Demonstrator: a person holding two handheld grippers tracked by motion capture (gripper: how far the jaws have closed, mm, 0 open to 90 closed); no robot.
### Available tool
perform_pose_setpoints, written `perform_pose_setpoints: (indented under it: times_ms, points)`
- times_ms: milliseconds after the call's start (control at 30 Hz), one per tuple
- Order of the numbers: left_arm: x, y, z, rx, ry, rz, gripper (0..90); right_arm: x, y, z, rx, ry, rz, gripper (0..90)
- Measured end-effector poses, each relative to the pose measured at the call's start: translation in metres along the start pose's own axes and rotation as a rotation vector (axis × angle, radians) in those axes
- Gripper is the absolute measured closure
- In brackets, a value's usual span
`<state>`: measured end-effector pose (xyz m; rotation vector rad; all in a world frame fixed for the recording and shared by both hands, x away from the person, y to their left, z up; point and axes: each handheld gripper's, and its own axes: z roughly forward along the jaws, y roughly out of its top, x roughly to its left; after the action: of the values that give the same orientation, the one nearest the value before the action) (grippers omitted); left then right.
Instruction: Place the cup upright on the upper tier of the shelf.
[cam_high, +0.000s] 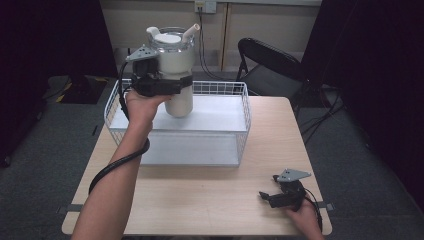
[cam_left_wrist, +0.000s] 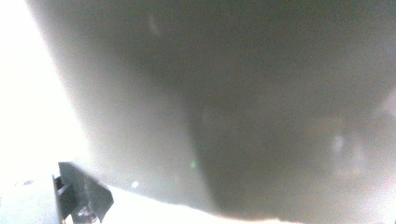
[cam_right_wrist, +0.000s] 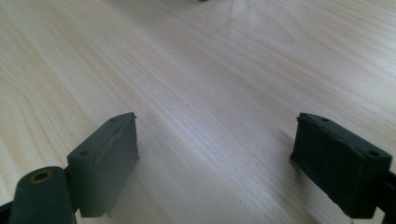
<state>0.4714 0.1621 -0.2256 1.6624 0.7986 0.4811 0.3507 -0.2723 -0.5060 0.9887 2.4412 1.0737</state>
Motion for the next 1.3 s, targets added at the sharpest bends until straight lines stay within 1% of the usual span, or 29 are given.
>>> perform_pose_setpoints:
  times_ms: [67,233,400,433,600,700,800,867,1067,1300]
  points:
    - [0.000,0.000,0.001,-0.001,0.003,-0.002,10.0,0.000,0.000,0.000,0.000,0.000,0.000,13.4]
    - [0.000,-0.001,0.004,0.002,0.011,0.008,10.0,0.000,0.000,0.000,0.000,0.000,0.000,13.4]
    - [0.001,-0.002,0.007,0.000,0.011,0.004,10.0,0.000,0.000,0.000,0.000,0.000,0.000,13.4]
    - [0.001,-0.003,0.008,-0.002,0.016,0.007,10.0,0.000,0.000,0.000,0.000,-0.001,0.000,13.4]
    - [0.002,-0.005,0.011,-0.003,0.020,0.002,10.0,0.000,0.000,0.000,0.000,-0.001,0.000,13.4]
    - [0.005,-0.008,0.013,-0.004,0.026,0.014,10.0,0.000,0.000,0.000,-0.001,-0.002,-0.002,13.4]
    - [0.006,-0.010,0.014,0.001,0.032,0.015,10.0,0.000,0.000,0.000,-0.002,-0.001,-0.002,13.5]
    - [0.008,-0.012,0.015,-0.005,0.037,0.005,10.0,0.000,0.000,0.000,-0.001,-0.001,-0.001,13.4]
    - [0.011,-0.016,0.016,-0.013,0.050,0.005,10.0,0.000,0.000,0.000,-0.001,-0.002,-0.002,13.4]
    - [0.015,-0.018,0.016,-0.023,0.062,-0.005,9.9,0.000,0.000,0.000,-0.002,-0.001,-0.001,13.4]
